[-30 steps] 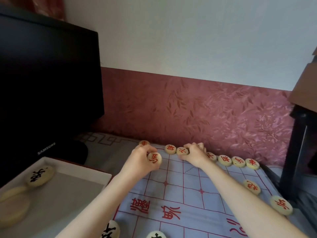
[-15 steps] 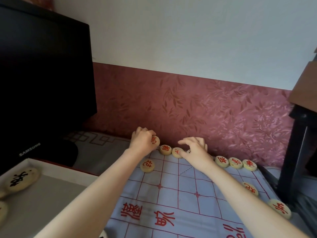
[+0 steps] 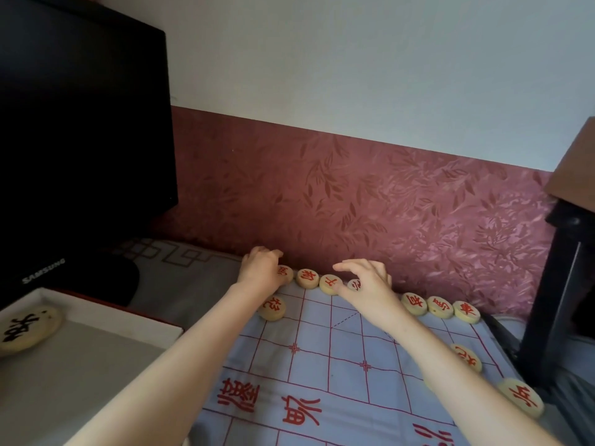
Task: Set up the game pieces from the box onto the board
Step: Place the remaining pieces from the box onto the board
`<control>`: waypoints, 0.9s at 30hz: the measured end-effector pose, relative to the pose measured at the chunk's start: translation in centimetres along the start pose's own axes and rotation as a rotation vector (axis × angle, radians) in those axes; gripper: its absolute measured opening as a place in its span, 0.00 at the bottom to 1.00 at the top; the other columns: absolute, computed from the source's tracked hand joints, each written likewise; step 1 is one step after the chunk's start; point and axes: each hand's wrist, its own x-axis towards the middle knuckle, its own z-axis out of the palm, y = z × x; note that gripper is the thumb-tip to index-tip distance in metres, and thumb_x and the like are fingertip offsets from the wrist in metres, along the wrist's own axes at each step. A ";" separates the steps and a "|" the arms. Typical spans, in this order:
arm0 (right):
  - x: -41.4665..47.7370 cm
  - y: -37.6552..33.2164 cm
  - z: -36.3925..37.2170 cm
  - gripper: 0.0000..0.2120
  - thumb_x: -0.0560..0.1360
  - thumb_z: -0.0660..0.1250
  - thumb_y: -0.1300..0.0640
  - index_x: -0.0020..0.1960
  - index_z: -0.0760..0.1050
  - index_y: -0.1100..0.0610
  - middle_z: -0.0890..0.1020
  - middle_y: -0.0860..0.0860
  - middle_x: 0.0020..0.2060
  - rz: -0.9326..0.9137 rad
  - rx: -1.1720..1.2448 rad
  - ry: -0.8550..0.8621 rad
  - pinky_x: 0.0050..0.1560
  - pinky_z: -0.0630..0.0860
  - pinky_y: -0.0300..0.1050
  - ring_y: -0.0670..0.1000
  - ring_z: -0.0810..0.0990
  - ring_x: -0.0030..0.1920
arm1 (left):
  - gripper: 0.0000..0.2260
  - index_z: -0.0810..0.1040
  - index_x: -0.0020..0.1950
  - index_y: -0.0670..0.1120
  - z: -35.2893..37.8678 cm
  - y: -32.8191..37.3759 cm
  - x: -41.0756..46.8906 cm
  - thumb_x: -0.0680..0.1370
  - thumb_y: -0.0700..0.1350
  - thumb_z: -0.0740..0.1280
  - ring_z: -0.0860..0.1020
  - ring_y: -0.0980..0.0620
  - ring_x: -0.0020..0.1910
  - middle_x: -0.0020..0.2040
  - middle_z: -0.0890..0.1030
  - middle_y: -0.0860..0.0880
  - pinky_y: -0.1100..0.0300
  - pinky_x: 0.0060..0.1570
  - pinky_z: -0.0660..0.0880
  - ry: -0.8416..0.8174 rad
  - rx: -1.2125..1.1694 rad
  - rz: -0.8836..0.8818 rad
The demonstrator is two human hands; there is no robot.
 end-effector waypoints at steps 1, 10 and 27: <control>-0.1 -0.2 -0.1 0.15 0.75 0.66 0.50 0.61 0.74 0.46 0.71 0.41 0.62 0.003 0.011 -0.006 0.54 0.50 0.35 0.45 0.58 0.65 | 0.22 0.70 0.68 0.48 -0.2 -0.2 0.0 0.75 0.51 0.67 0.66 0.44 0.67 0.67 0.71 0.41 0.54 0.66 0.64 0.014 -0.038 -0.011; -1.5 -3.3 0.7 0.16 0.76 0.64 0.53 0.63 0.71 0.46 0.71 0.40 0.57 -0.043 0.029 -0.056 0.54 0.52 0.36 0.45 0.59 0.64 | 0.14 0.77 0.60 0.49 -3.8 -1.2 -3.4 0.75 0.46 0.66 0.76 0.47 0.58 0.60 0.78 0.44 0.54 0.59 0.74 -0.016 -0.185 -0.008; -6.8 -18.1 5.0 0.19 0.77 0.63 0.53 0.68 0.68 0.48 0.68 0.49 0.63 -0.232 0.227 -0.389 0.60 0.59 0.38 0.46 0.62 0.67 | 0.15 0.75 0.63 0.53 -14.7 -14.1 -20.5 0.76 0.45 0.65 0.76 0.50 0.57 0.62 0.75 0.50 0.59 0.56 0.72 0.099 -0.219 -0.303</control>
